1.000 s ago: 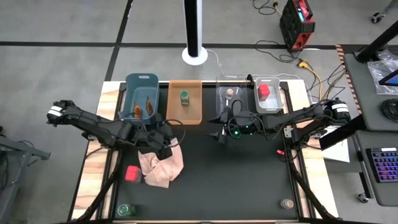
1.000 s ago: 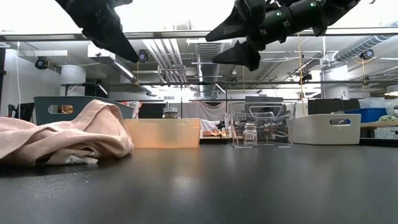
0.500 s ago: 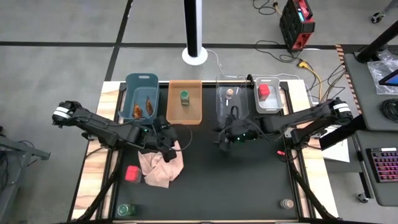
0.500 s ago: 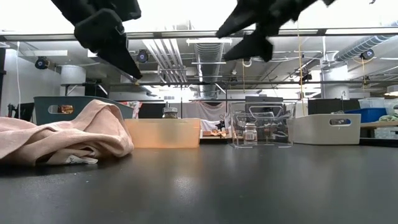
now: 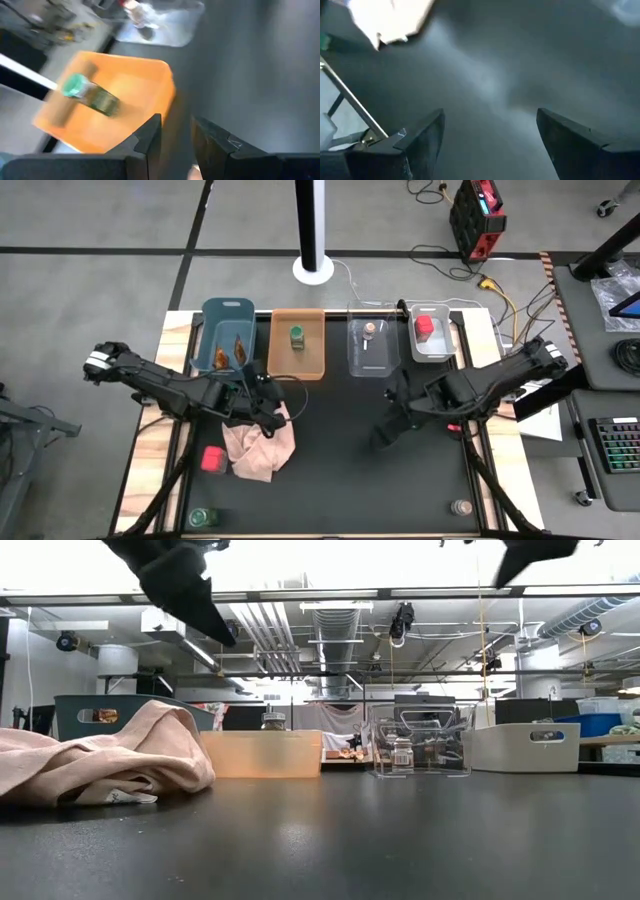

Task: Sort spices by type
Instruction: Put the brown seasoning bottle into the transparent bin

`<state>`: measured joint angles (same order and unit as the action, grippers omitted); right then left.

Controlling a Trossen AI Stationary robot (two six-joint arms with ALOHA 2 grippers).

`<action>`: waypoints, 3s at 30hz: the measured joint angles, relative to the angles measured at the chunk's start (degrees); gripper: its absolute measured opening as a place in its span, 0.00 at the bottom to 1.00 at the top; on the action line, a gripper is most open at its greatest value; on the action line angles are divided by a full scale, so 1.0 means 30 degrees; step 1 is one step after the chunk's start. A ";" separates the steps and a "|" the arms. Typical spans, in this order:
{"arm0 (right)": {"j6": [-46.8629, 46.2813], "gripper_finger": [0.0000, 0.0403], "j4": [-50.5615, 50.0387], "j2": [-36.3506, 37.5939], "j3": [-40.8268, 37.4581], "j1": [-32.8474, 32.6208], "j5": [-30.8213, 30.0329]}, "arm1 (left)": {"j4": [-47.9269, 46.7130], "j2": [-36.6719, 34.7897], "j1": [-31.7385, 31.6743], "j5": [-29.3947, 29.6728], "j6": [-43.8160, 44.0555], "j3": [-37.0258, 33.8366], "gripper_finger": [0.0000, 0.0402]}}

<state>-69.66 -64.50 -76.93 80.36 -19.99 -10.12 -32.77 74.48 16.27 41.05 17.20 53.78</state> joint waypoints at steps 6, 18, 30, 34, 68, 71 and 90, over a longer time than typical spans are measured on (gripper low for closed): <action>-0.4654 0.74 -0.1138 -0.0310 -0.0367 -0.1358 0.2750 | 0.0068 -0.0264 0.1098 0.3998 -0.0047 0.0008 0.22; -1.4224 0.70 -0.1655 -0.3149 -0.0388 -0.7195 1.0075 | 0.0296 -0.0503 0.2657 0.7225 -0.0580 0.0008 0.22; -2.2191 0.74 -0.1264 -0.4160 -0.1012 -1.2354 0.8019 | 0.0362 -0.0497 0.2682 0.7354 -0.1673 0.0008 0.22; -2.4334 0.72 -0.0257 -0.4191 -0.1447 -1.3439 0.8012 | 0.0347 -0.0503 0.2682 0.7512 -0.2250 0.0008 0.22; -2.1550 0.77 0.0690 -0.5654 -0.2915 -1.4119 0.9396 | 0.0493 -0.0503 0.2675 0.8621 -0.3006 0.0000 0.22; -2.1841 0.79 0.0703 -0.5646 -0.3051 -1.4119 0.9534 | 0.0500 -0.0503 0.2675 0.8621 -0.3006 0.0000 0.22; -2.1064 0.78 0.1854 -0.5625 -0.4052 -1.4112 0.9785 | 0.0493 -0.0503 0.2675 0.8621 -0.2892 0.0000 0.22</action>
<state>-132.85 -58.94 -93.80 68.20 -62.33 19.23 -31.29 72.97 24.29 66.92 8.53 53.78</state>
